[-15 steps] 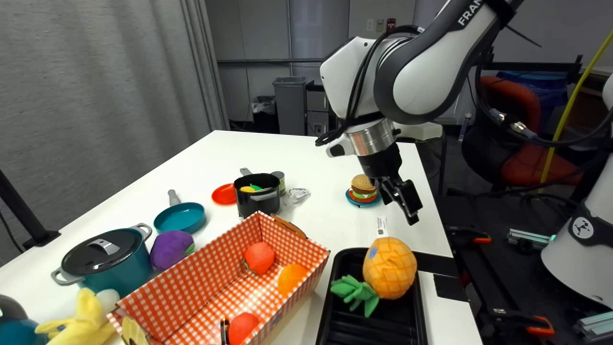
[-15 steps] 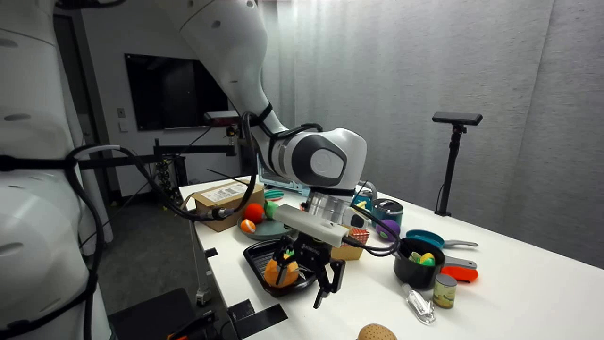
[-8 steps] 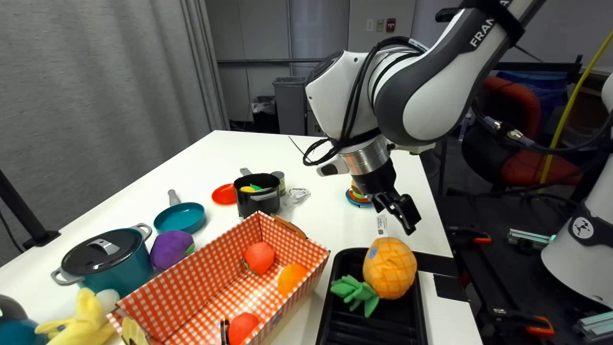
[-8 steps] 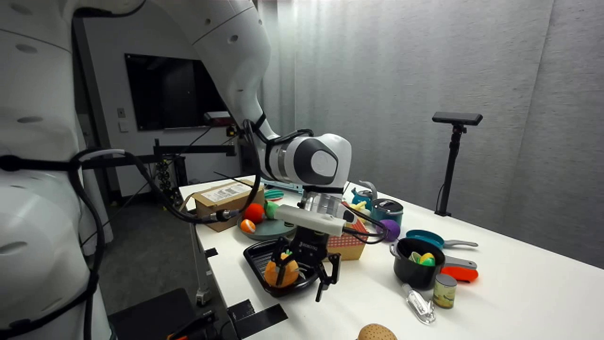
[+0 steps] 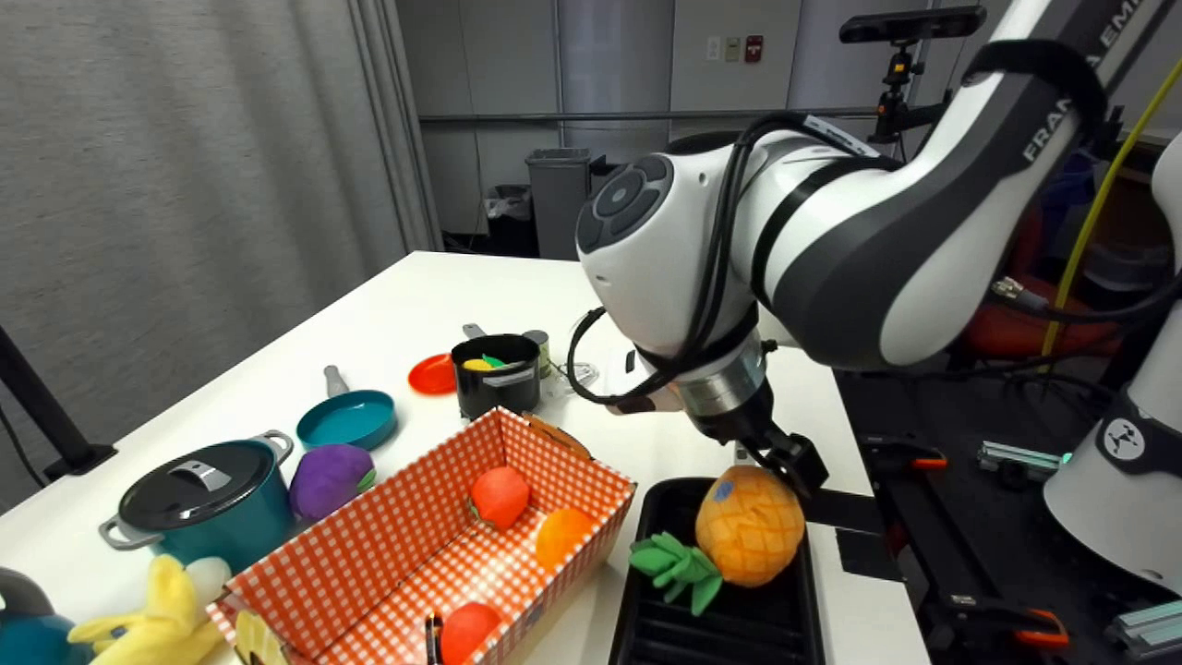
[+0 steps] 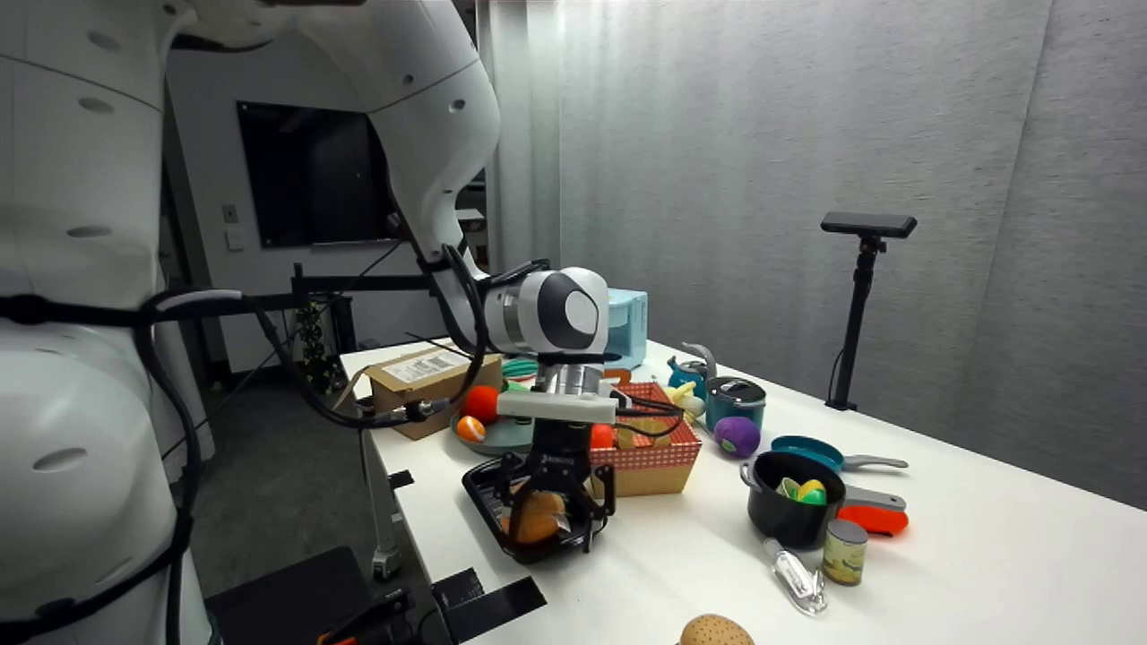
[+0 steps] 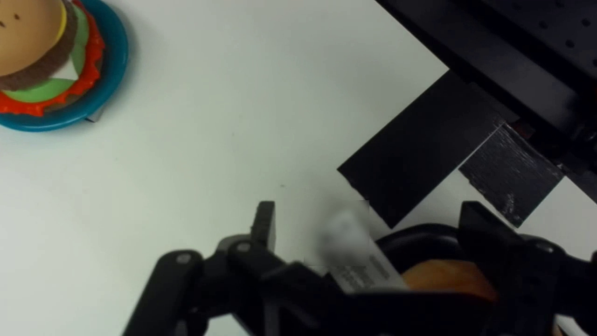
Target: Take the fruit pineapple toy from the black tray and put it in the orange box
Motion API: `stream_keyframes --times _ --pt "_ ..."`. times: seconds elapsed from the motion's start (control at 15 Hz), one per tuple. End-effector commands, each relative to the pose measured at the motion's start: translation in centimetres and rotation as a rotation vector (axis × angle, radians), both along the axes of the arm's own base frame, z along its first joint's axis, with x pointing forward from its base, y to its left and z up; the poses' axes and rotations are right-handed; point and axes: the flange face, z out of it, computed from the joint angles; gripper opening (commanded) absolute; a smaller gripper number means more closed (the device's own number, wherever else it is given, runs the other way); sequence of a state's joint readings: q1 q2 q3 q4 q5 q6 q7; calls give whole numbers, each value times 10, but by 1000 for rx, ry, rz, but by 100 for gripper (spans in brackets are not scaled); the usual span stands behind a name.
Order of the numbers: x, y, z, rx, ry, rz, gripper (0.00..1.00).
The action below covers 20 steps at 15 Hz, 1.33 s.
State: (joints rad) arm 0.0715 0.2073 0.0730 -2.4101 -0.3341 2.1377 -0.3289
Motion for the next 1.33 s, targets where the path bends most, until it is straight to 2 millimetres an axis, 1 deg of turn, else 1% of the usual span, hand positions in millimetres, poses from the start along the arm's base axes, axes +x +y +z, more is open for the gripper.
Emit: stream_keyframes --times 0.0,0.27,0.73,1.27 --pt "-2 19 -14 -62 21 46 100" --pt "-2 31 -21 -77 21 70 100" --pt "13 47 -10 -123 -1 137 100" --pt "23 72 -8 -174 -2 239 100"
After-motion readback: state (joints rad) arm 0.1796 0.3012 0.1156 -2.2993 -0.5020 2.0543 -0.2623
